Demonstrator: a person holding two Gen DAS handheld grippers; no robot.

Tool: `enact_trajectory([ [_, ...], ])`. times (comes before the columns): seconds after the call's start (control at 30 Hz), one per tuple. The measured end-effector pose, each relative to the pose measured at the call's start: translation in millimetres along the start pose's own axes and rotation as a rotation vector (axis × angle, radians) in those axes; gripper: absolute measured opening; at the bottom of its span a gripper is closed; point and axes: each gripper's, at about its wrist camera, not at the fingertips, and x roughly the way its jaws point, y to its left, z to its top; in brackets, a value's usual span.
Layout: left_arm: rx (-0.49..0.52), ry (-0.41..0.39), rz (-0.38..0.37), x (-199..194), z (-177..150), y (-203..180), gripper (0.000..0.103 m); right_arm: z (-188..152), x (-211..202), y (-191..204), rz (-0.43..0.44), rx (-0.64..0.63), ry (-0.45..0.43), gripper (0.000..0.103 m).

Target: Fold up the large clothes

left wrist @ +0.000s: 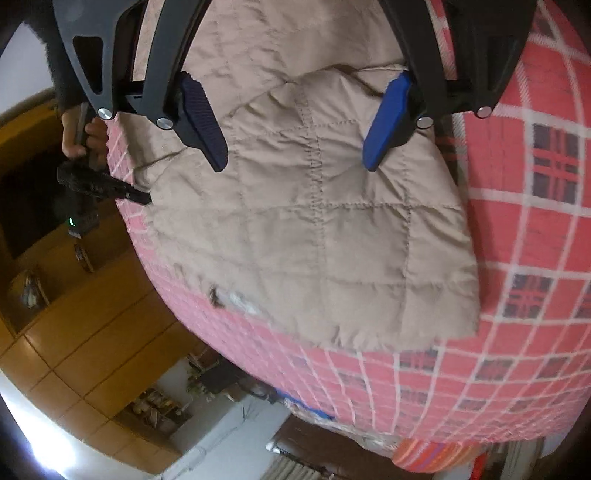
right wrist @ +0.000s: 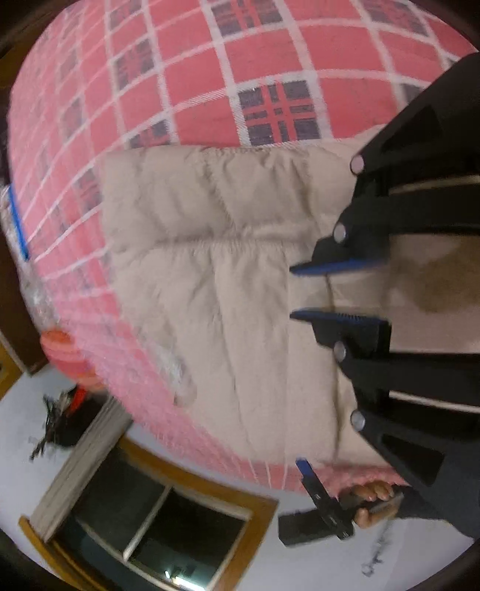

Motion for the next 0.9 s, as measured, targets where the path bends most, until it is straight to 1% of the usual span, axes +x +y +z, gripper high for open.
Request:
enact_trajectory([
  [0.03, 0.007, -0.007, -0.021, -10, -3, -6, 0.076, -7, -14, 4, 0.012, -0.008, -0.008, 0.034],
  [0.07, 0.019, -0.013, -0.028, -20, -7, -12, 0.077, -15, -30, 6, 0.027, -0.016, -0.014, 0.039],
  [0.1, 0.044, -0.018, -0.026, -36, -15, -18, 0.079, -26, -46, 5, 0.039, -0.023, -0.014, 0.045],
  [0.13, 0.059, -0.012, -0.012, -48, -25, -20, 0.081, -37, -60, 2, 0.041, -0.028, -0.009, 0.049],
  [0.23, 0.058, 0.031, 0.015, -74, -62, -13, 0.082, -70, -89, -14, 0.024, -0.024, 0.03, 0.049],
  [0.27, 0.051, 0.045, 0.031, -85, -83, -8, 0.082, -85, -101, -24, 0.016, -0.014, 0.044, 0.049],
  [0.3, 0.05, 0.056, 0.04, -95, -95, -3, 0.082, -102, -110, -33, 0.009, -0.009, 0.062, 0.049],
  [0.33, 0.044, 0.077, 0.05, -104, -115, 2, 0.082, -110, -112, -40, 0.002, -0.008, 0.078, 0.049],
  [0.37, 0.034, 0.094, 0.052, -107, -128, 6, 0.082, -127, -118, -49, -0.011, -0.008, 0.107, 0.05],
  [0.47, -0.062, 0.161, 0.039, -118, -184, 29, 0.082, -173, -127, -73, -0.003, 0.033, 0.192, 0.056],
  [0.53, -0.129, 0.16, 0.054, -123, -208, 40, 0.082, -196, -130, -80, 0.019, 0.048, 0.231, 0.057],
  [0.57, -0.174, 0.167, 0.035, -124, -220, 46, 0.082, -207, -131, -81, 0.033, 0.048, 0.248, 0.057],
  [0.63, -0.2, 0.178, -0.006, -124, -233, 43, 0.082, -223, -132, -80, 0.055, 0.047, 0.276, 0.057],
  [0.7, -0.203, 0.187, -0.023, -126, -242, 38, 0.082, -238, -132, -77, 0.08, 0.032, 0.303, 0.057],
  [0.77, -0.2, 0.214, -0.061, -121, -245, 33, 0.082, -245, -129, -71, 0.105, 0.024, 0.324, 0.057],
  [0.83, -0.175, 0.245, -0.065, -113, -246, 24, 0.082, -251, -127, -65, 0.109, 0.008, 0.329, 0.057],
  [0.87, -0.166, 0.252, -0.066, -114, -246, 21, 0.082, -248, -125, -61, 0.116, 0.008, 0.33, 0.057],
  [0.9, -0.159, 0.266, -0.08, -111, -247, 16, 0.082, -251, -126, -59, 0.137, 0.01, 0.328, 0.057],
])
